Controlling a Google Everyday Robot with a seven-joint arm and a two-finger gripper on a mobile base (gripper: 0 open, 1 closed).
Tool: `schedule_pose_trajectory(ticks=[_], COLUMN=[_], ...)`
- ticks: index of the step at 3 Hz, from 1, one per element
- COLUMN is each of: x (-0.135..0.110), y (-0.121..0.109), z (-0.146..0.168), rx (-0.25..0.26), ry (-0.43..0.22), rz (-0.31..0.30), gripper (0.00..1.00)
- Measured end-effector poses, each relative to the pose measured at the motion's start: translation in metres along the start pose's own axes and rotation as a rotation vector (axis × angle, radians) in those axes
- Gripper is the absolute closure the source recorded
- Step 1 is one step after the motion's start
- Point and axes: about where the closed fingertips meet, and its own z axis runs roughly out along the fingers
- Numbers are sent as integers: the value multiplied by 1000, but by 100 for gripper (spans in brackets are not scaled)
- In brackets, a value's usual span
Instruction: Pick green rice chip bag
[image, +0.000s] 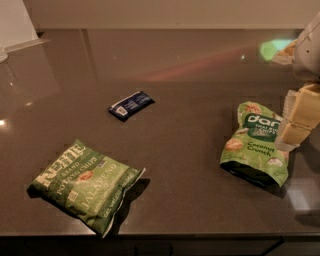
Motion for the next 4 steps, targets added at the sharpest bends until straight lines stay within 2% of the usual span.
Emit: schedule_pose_trajectory(ticks=[1,2,3,4], x=[0,-1,2,6], y=[0,4,15,26], z=[0,6,18,36], rx=[0,11,50,58], ry=[0,-10,-25,-29], rz=[0,86,290,406], gripper=[0,0,0,0])
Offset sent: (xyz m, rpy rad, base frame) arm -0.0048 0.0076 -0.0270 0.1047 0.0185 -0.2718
